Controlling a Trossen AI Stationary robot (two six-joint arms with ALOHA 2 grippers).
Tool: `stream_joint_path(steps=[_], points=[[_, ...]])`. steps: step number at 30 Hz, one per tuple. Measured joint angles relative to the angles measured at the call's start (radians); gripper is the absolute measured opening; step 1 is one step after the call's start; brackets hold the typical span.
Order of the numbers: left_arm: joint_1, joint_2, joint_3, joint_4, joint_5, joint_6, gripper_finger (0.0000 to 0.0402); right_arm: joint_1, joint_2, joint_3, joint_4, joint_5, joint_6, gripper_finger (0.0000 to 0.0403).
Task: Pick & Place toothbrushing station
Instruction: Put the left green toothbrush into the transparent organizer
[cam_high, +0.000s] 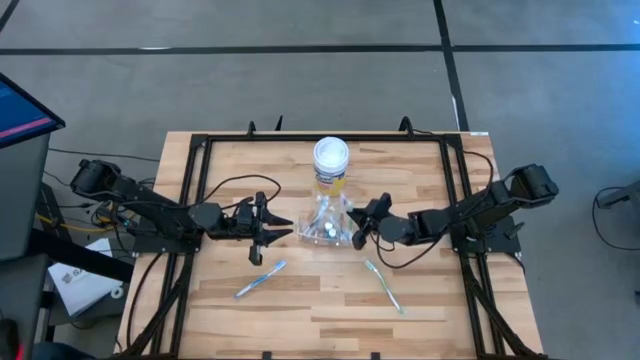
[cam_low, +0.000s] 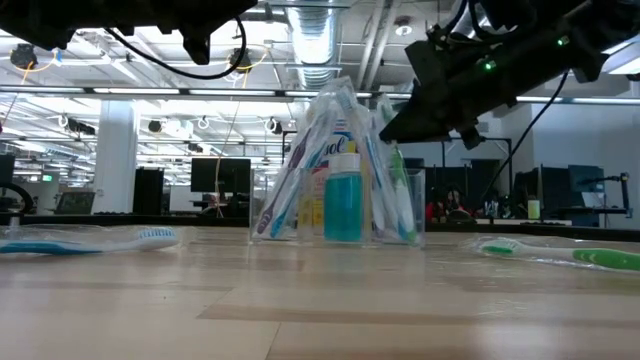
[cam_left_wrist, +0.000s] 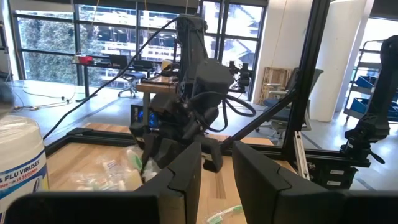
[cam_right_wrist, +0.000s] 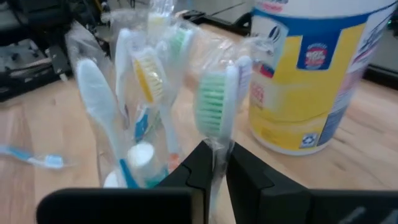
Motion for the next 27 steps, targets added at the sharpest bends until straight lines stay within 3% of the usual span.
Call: stream_joint_path(steps=[14, 27], points=[[0.000, 0.000, 0.000, 0.000, 0.000, 0.000, 0.0086, -0.010, -0.009, -0.002, 0.009, 0.053, -0.074, 0.0107], [0.000, 0.000, 0.000, -0.001, 0.000, 0.000, 0.0086, 0.041, -0.167, -0.002, -0.039, 0.027, -0.116, 0.0181]])
